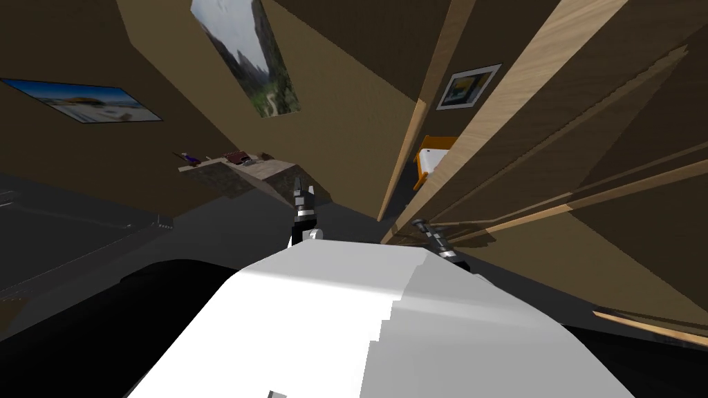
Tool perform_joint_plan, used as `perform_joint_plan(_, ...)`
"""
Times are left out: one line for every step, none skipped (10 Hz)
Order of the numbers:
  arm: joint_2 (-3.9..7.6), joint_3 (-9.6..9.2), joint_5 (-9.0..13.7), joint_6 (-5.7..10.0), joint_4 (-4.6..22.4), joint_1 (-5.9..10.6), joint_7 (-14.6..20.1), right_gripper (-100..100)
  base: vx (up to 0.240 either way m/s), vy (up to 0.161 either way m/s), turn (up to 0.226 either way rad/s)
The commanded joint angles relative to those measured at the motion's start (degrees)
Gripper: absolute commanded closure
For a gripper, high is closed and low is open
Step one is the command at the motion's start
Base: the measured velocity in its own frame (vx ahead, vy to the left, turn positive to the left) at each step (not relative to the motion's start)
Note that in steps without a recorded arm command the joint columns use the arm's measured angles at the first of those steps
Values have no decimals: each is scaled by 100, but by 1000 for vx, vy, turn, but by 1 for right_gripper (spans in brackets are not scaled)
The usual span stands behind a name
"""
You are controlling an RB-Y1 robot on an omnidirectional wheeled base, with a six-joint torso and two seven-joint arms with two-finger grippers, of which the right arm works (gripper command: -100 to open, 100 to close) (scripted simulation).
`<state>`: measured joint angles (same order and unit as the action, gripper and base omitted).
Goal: Pull the door open
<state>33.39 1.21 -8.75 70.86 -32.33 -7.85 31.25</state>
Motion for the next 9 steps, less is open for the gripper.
perform_joint_plan(37, 31, 1, 99, 19, -44, 1, 100, -200, -99, 166)
perform_joint_plan(49, 39, -3, 154, 52, -56, 4, 100, -185, -79, 149)
perform_joint_plan(60, 45, -6, 200, 80, -65, 7, 100, -221, -76, 153)
perform_joint_plan(72, 53, -10, 253, 111, -77, 11, 100, -221, -101, 159)
perform_joint_plan(39, 27, -19, 223, 116, -58, 10, 100, -90, -46, 40)
perform_joint_plan(38, 17, -30, 255, 156, -50, 14, 100, -151, -39, 163)
perform_joint_plan(40, 18, -30, 260, 163, -46, 15, 100, -197, -82, 159)
perform_joint_plan(46, 18, -32, 273, 180, -37, 16, 100, -187, -74, 151)
perform_joint_plan(52, 19, -34, 287, 199, -27, 17, 100, -213, -78, 162)
